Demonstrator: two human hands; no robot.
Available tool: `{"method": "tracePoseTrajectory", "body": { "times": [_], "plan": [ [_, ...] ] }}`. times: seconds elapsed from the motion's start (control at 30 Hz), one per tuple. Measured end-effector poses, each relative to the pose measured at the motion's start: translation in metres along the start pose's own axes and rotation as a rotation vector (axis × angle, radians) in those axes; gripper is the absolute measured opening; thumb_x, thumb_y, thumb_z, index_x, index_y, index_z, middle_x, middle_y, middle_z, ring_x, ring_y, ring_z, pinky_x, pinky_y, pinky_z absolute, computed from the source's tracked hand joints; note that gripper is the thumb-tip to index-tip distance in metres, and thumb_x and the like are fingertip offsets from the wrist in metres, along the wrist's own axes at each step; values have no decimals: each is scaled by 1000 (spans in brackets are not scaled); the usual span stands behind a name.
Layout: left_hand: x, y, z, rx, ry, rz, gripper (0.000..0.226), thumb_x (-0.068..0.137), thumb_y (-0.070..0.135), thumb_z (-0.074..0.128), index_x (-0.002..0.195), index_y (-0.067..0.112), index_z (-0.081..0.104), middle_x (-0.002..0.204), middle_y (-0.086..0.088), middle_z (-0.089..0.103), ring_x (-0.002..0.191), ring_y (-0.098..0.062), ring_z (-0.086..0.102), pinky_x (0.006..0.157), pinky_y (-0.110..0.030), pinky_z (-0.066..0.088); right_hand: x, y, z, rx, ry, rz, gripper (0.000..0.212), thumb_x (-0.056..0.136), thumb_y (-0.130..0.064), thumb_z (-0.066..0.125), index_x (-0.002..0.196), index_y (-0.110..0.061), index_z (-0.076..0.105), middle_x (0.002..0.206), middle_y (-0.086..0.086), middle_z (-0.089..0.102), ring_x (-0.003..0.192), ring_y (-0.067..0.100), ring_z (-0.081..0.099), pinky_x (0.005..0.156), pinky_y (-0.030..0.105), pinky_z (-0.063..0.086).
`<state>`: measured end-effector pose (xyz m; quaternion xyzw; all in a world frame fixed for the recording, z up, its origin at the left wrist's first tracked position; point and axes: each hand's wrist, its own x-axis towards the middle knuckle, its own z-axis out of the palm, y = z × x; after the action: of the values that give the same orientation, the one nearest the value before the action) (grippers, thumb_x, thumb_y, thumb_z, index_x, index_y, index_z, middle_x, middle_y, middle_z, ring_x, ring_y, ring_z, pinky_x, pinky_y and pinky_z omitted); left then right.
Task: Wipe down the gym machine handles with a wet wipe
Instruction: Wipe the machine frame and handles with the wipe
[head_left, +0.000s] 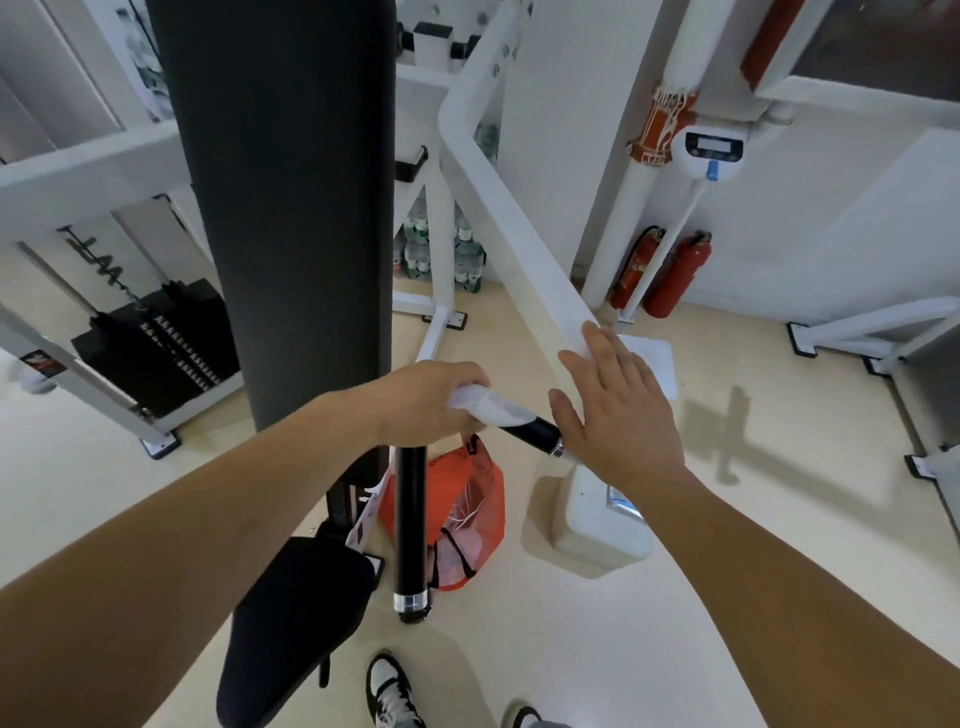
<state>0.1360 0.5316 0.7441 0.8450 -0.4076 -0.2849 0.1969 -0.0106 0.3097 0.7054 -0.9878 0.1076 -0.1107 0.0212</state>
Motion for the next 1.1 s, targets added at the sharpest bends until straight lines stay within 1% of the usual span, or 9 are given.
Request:
{"method": "tracePoseTrajectory", "body": {
  "times": [0.07, 0.17, 0.4, 0.5, 0.63, 0.83, 0.9, 1.0, 1.1],
  "plan": [
    [-8, 1, 3, -3, 35, -11, 34, 105, 49, 50, 134, 32, 55, 118, 6, 67, 100, -15, 64, 88, -32, 54, -5, 0, -2, 2, -43, -86, 51, 108, -47, 31, 140, -23, 62, 170, 10, 34, 160, 28, 21, 127, 54, 23],
    [-23, 10, 26, -281, 348, -182, 39, 110, 49, 31, 104, 24, 60, 79, -1, 64, 72, -19, 64, 66, -29, 50, -5, 1, -7, 26, -93, -96, 65, 107, -52, 16, 129, -26, 71, 171, 5, 32, 162, 22, 16, 130, 52, 14],
    [-55, 35, 100, -727, 907, -576, 50, 110, 44, 25, 90, 15, 61, 73, -6, 70, 63, -28, 64, 65, -45, 56, 0, 1, -5, 0, -55, -124, 70, 106, -50, 17, 120, -18, 77, 165, 12, 40, 157, 31, 27, 125, 59, 21],
    [-88, 43, 146, -589, 907, -690, 40, 111, 31, 30, 97, 11, 62, 80, -8, 70, 73, -31, 67, 66, -46, 55, -3, 2, -6, -12, -47, -143, 69, 107, -48, 18, 120, -16, 78, 164, 14, 42, 156, 33, 30, 124, 59, 23],
    [-142, 57, 199, -567, 820, -781, 31, 111, 23, 37, 88, 14, 56, 67, -2, 58, 61, -20, 57, 53, -27, 39, -4, 0, -10, -43, -63, -153, 65, 108, -48, 19, 124, -19, 75, 167, 12, 37, 157, 32, 25, 125, 58, 21],
    [-148, 28, 152, -632, 663, -979, 45, 109, 34, 41, 87, 2, 64, 71, -8, 58, 66, -22, 54, 61, -32, 39, -4, 3, -4, -36, 14, -174, 66, 108, -47, 20, 116, -17, 78, 163, 13, 43, 154, 33, 31, 123, 59, 26],
    [-126, 22, 124, -770, 680, -963, 34, 107, 29, 45, 86, 9, 62, 80, -11, 60, 75, -26, 58, 68, -33, 43, -3, 4, -3, -29, 54, -172, 65, 108, -46, 22, 110, -15, 80, 160, 13, 48, 152, 33, 36, 121, 60, 29],
    [-95, 15, 95, -1322, 716, -848, 16, 103, 18, 57, 101, 4, 65, 93, -13, 66, 87, -29, 65, 86, -40, 53, -1, 4, -3, -13, 69, -162, 63, 108, -44, 24, 105, -15, 80, 158, 13, 50, 151, 33, 39, 120, 60, 31],
    [-69, 13, 78, -1535, 664, -757, 25, 103, 24, 57, 98, 2, 67, 86, -11, 64, 72, -23, 65, 71, -36, 57, 1, 4, -3, -1, 70, -147, 62, 108, -44, 25, 104, -16, 80, 158, 12, 50, 151, 31, 38, 120, 60, 31]
  ]
}}
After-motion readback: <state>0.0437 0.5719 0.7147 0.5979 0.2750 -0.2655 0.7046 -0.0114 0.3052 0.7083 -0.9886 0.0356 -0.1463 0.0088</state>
